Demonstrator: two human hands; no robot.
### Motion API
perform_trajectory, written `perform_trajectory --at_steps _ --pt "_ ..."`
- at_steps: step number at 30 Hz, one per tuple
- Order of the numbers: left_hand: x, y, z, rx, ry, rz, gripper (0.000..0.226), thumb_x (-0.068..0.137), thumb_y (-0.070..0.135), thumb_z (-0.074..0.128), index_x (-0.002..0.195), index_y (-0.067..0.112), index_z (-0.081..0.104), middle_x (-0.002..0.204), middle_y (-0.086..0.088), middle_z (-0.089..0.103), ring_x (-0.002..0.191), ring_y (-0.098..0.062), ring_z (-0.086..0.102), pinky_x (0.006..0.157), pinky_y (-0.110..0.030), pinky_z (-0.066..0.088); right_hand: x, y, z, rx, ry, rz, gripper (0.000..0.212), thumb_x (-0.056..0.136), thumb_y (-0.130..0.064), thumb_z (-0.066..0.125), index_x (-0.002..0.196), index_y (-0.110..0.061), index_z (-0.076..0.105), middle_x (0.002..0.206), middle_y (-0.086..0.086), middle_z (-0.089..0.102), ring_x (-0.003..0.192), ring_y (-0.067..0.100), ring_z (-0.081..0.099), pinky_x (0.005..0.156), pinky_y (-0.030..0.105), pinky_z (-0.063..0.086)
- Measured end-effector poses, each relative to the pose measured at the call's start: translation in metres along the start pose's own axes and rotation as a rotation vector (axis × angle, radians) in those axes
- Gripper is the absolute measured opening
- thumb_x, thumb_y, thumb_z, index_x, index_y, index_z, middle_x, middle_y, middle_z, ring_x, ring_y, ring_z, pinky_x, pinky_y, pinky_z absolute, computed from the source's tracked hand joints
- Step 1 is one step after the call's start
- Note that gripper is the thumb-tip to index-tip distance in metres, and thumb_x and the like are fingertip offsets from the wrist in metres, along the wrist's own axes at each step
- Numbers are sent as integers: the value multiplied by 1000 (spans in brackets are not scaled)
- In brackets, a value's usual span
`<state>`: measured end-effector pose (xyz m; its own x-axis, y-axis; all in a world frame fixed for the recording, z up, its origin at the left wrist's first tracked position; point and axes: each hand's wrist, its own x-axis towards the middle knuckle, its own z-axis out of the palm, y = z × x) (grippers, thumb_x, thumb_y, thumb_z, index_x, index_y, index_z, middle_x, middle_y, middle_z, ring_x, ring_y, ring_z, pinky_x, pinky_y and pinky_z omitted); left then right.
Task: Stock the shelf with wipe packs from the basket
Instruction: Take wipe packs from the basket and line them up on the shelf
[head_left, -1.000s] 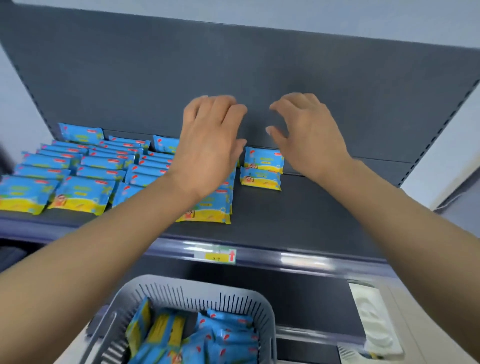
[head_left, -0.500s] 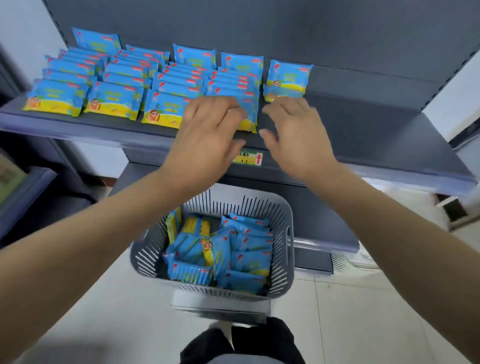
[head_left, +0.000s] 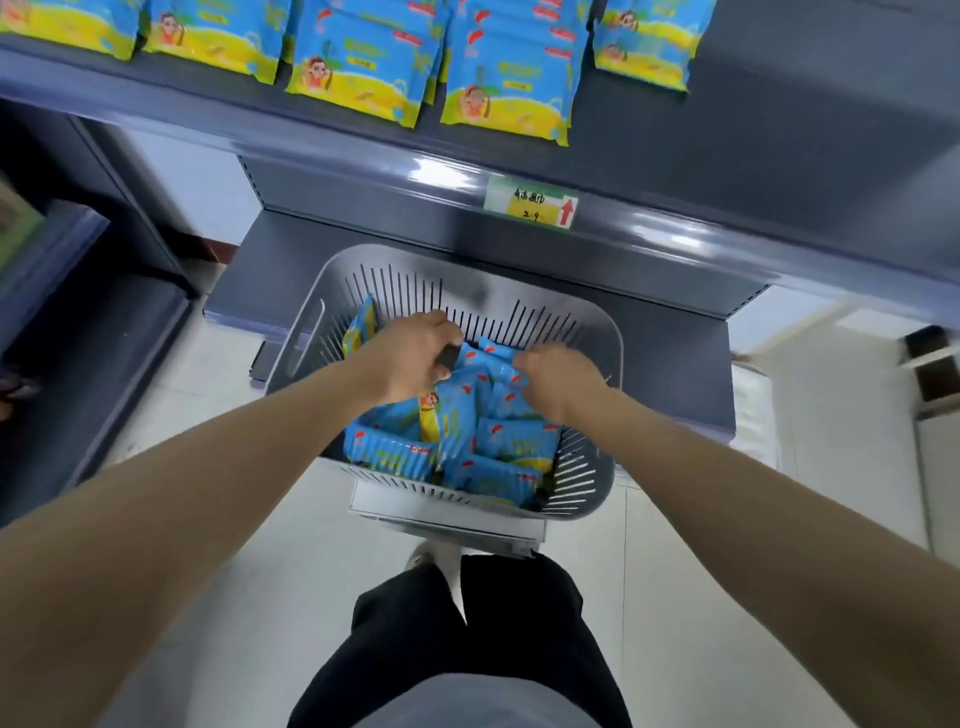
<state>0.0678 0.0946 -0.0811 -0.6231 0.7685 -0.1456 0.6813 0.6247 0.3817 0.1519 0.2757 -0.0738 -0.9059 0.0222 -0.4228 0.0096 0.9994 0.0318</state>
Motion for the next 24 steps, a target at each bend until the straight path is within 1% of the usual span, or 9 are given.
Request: perform_trajectory --at_steps 3,6,8,10,14,18,20,21,24 --pt "11 -7 24 21 -132 -28 48 83 21 67 127 12 49 127 -8 48 112 -28 51 93 -36 41 14 5 20 71 -185 49 35 91 -16 48 125 -12 51 124 12 55 112 30 52 87 36 48" --pt "23 -15 44 66 -285 -59 58 86 23 65 138 17 39 148 -5 32 129 -26 40 103 -36 37 25 10 38 162 -355 72 55 93 -9 44 145 -19 30 141 8 45 118 29 51 93 33 47" --pt "31 -19 54 51 -348 -97 64 87 23 64 142 19 32 154 -3 23 135 -25 34 106 -35 35 30 13 48 190 -408 103 66 93 -5 43 150 -25 16 144 11 41 114 30 53 94 37 48" --pt "38 -22 63 11 -400 -128 68 88 21 63 145 20 26 154 -3 21 134 -25 35 105 -34 37 36 16 54 227 -414 126 69 92 -4 43 150 -26 13 145 13 39 114 30 53 95 39 48" --pt "50 -27 78 -55 -482 -190 77 86 20 65 147 21 19 150 -5 32 130 -25 41 102 -37 41 45 17 58 188 -391 98 63 89 -2 49 146 -19 27 142 13 42 121 29 49 97 36 46" --pt "59 -28 86 2 -486 -148 70 83 23 69 142 18 31 144 -4 38 127 -24 42 101 -34 41 48 16 59 125 -380 90 42 86 0 51 127 -8 50 121 14 55 105 28 55 83 32 50" --pt "62 -26 88 70 -501 -113 70 83 26 69 142 18 32 144 -5 35 129 -25 37 103 -35 38 48 16 61 117 -418 96 39 83 4 52 121 -5 53 115 13 58 94 25 56 69 29 46" --pt "63 -26 89 101 -508 -99 69 82 27 69 141 18 34 142 -5 36 128 -25 37 103 -35 37 47 16 62 115 -445 95 39 83 5 52 121 -6 52 114 13 59 89 24 55 66 28 44" --pt "59 -25 91 94 -538 -81 62 79 24 73 133 15 42 133 -6 48 119 -26 46 94 -32 43 48 21 60 197 -445 93 44 87 1 51 129 -10 47 119 10 57 93 25 57 73 30 49"
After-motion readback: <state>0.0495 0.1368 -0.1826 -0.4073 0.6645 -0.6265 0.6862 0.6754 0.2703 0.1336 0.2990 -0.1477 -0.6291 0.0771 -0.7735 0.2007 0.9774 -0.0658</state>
